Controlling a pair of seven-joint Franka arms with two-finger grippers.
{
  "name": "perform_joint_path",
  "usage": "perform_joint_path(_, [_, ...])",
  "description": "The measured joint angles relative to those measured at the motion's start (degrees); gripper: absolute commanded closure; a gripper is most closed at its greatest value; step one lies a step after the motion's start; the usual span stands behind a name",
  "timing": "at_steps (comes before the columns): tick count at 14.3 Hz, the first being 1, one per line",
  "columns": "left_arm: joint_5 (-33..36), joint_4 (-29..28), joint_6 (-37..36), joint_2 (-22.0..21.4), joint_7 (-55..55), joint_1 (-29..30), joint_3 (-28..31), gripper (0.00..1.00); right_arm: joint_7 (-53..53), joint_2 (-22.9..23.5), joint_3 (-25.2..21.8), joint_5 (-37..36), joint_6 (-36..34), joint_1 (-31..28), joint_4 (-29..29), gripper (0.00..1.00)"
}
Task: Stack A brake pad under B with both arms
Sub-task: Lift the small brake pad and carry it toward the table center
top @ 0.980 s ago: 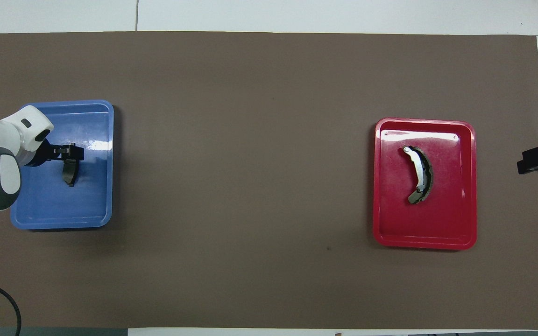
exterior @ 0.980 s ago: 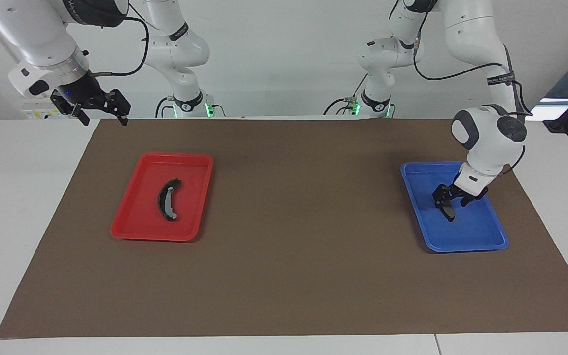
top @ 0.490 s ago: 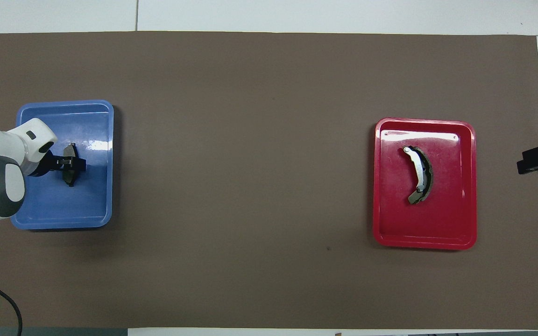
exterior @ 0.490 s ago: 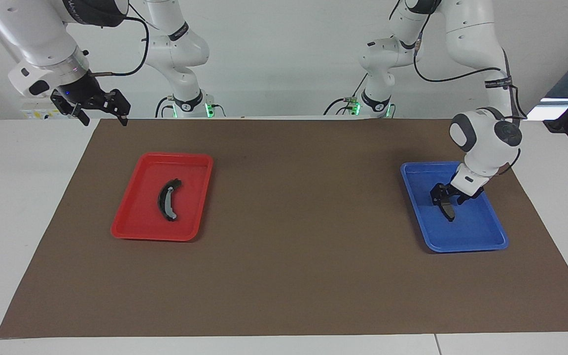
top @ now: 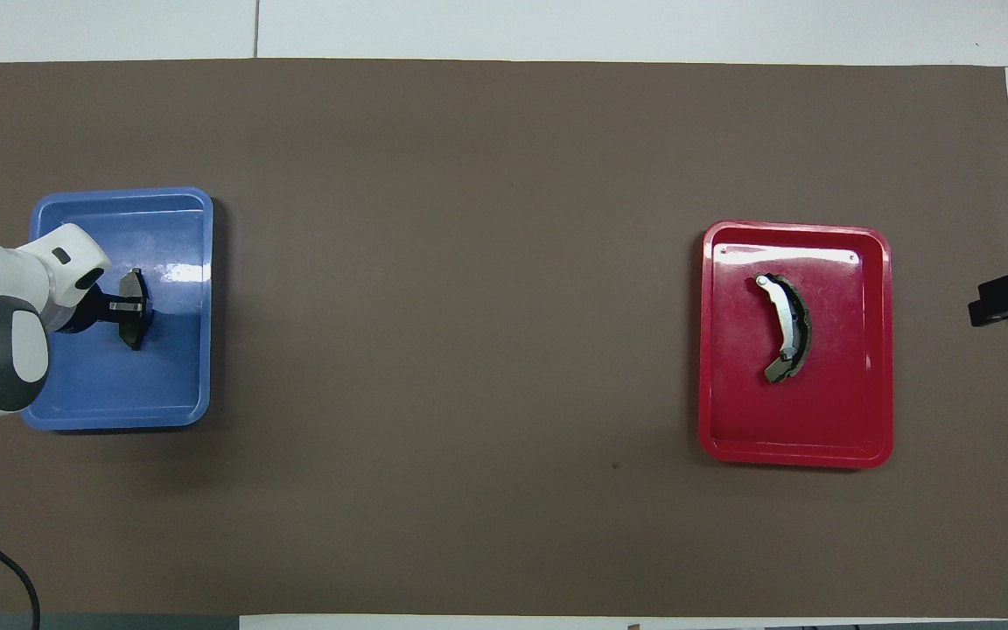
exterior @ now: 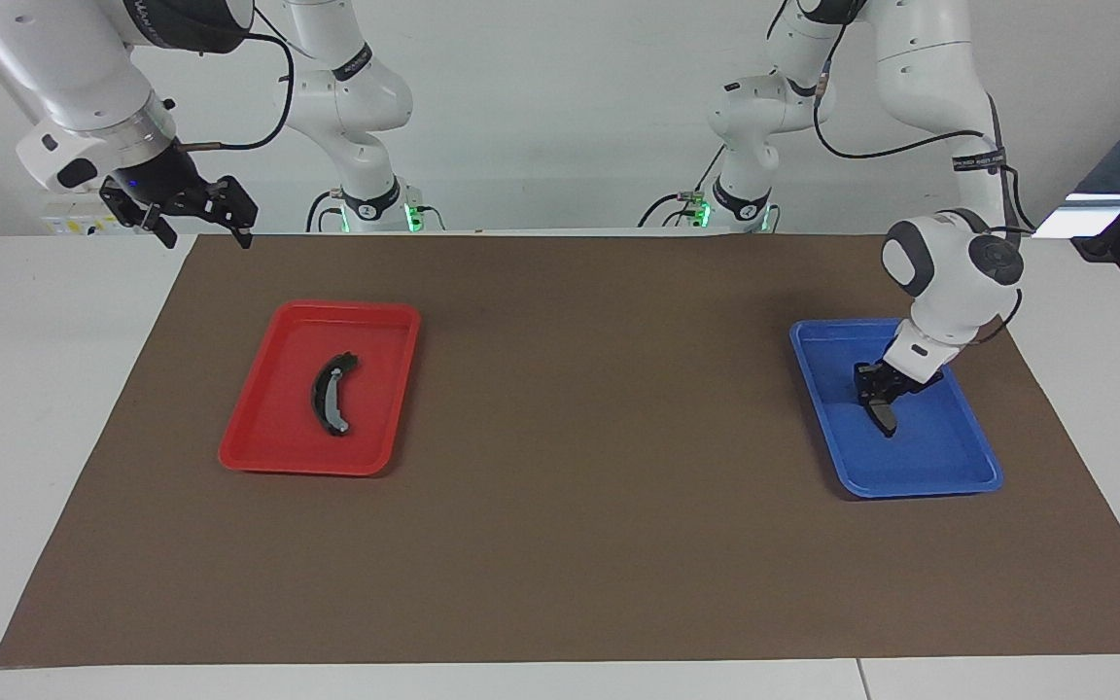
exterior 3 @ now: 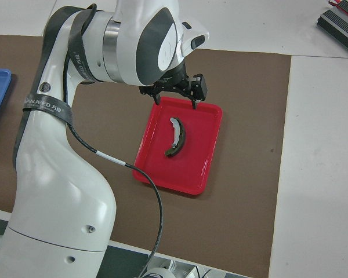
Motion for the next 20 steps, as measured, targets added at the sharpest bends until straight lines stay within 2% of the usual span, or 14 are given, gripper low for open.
perform_joint_path(5, [0.00, 1.45, -5.55, -2.89, 0.00, -0.63, -0.25, 0.99, 0.00, 0.00, 0.00, 0.00, 0.00, 0.00, 0.00, 0.00])
perform_joint_path(8, [-0.02, 5.12, -11.52, -4.46, -3.01, -4.36, -0.39, 0.99, 0.00, 0.00, 0.00, 0.00, 0.00, 0.00, 0.00, 0.00])
perform_joint_path(11, [-0.05, 6.66, -13.03, -4.52, -11.07, -11.34, -0.61, 0.99, 0.00, 0.00, 0.00, 0.00, 0.00, 0.00, 0.00, 0.00])
perform_joint_path(14, [-0.08, 6.71, -12.35, -4.36, -23.17, -21.40, -0.92, 0.99, 0.00, 0.00, 0.00, 0.00, 0.00, 0.00, 0.00, 0.00])
perform_joint_path(17, [-0.09, 6.74, -8.18, -3.03, -33.28, -30.79, -1.09, 0.99, 0.00, 0.00, 0.00, 0.00, 0.00, 0.00, 0.00, 0.00])
perform_joint_path(20, [-0.09, 7.62, -5.33, -0.66, -38.85, -36.93, -1.07, 0.99, 0.00, 0.00, 0.00, 0.00, 0.00, 0.00, 0.00, 0.00])
